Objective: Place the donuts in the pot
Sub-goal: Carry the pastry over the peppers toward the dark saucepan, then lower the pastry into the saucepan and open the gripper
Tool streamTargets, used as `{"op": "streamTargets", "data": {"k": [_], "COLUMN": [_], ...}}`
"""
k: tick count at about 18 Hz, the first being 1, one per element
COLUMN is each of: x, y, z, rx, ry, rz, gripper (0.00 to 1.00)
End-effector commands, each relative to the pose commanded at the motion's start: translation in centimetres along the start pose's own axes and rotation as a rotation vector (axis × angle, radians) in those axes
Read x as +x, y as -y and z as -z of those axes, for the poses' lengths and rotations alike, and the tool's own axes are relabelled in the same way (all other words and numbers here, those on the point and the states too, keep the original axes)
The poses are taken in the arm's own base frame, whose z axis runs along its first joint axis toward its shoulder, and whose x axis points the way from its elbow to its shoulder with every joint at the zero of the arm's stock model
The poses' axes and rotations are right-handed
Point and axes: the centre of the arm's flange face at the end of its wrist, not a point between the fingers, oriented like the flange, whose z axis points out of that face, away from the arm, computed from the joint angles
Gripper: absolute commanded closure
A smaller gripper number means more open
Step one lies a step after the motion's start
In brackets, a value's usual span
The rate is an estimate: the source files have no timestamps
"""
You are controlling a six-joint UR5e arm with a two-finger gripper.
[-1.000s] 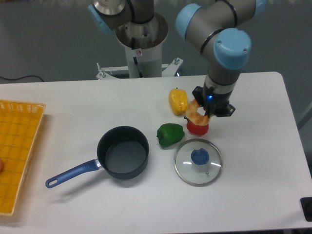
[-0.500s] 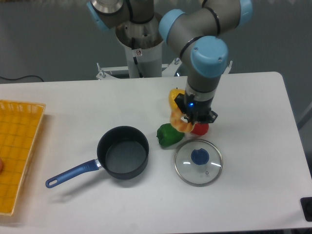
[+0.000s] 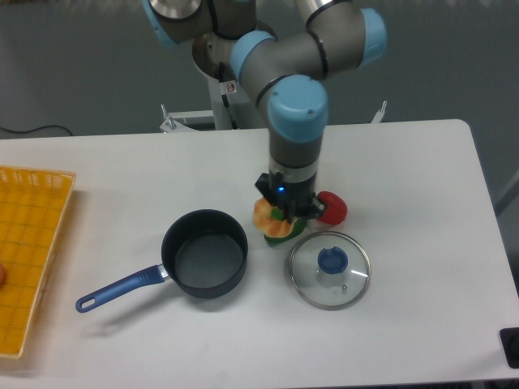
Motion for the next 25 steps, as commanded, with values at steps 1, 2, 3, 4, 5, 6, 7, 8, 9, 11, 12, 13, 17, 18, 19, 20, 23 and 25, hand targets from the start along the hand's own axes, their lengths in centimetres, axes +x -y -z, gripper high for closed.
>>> {"op": "streamTargets", "data": {"k": [1,2,3,4,5,6,7,8,9,11,12,13,17,18,19,20,23,25], "x": [0.7,1.3,2.1,2.9,3.4,4.0,4.7,5.2,5.6,6.5,7.1,7.5,8.1,8.1,8.1,8.1,7.9,7.8], "y": [0.6,1.1,1.8,2.4,3.0,3.6,4.2,4.8,5.4,6.4,6.8,7.1,7.5,7.5,7.5,7.5,7.4,7.4], "z": [-0.2,-0.3,-0.6,-0.8,-1.2,-1.6,-1.8,-2.1,-2.6,-3.3,-3.5,-3.7,-4.6,-4.6,-4.6,-4.8,-5.4,-5.9], "rx": [0.000,0.006,0.009,0.013,0.017,0.019,0.023,0.032,0.035,0.035,0.031,0.027,0.012,0.012,0.011,0.007,-0.015,-0.027], "ry": [0.001,0.006,0.011,0.015,0.017,0.019,0.023,0.029,0.032,0.040,0.043,0.047,0.043,0.043,0.042,0.040,0.051,0.056], "rz": [0.002,0.006,0.009,0.013,0.020,0.024,0.026,0.029,0.032,0.030,0.018,0.009,-0.004,-0.006,-0.006,-0.006,-0.007,-0.012], "gripper": [0.87,0.87,0.87,0.87,0.87,0.87,0.87,0.87,0.87,0.87,0.87,0.87,0.87,0.87,0.87,0.87,0.86,0.78]}}
